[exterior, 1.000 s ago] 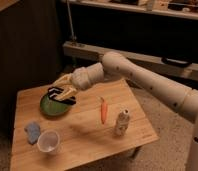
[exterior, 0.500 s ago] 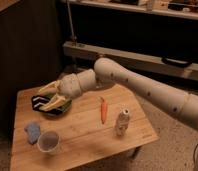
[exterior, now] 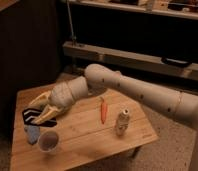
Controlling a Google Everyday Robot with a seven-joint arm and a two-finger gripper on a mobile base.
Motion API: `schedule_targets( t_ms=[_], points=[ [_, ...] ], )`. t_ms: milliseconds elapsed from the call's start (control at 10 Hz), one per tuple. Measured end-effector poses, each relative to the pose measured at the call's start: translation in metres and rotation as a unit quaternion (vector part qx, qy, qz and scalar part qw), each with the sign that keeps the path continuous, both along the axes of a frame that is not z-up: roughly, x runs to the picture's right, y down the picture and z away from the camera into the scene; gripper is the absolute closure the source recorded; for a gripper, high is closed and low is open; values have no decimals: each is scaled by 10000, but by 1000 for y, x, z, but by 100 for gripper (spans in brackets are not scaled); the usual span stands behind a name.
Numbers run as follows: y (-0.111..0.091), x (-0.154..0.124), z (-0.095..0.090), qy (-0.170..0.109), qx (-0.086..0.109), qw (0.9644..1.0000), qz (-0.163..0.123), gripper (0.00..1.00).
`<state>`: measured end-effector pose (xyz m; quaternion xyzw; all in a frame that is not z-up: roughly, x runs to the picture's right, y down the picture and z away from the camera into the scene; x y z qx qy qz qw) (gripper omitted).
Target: Place the eraser in the ceramic cup
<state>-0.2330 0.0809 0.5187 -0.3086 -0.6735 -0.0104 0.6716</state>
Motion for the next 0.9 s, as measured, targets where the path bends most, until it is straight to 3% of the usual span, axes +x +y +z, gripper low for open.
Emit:
schedule_targets(
  t_ms=[500, 900],
  points=[
    [29, -18, -12, -213, -306, 9990, -257, 100],
    [54, -30, -11, -227, -340, 9979, -495, 100]
  ],
)
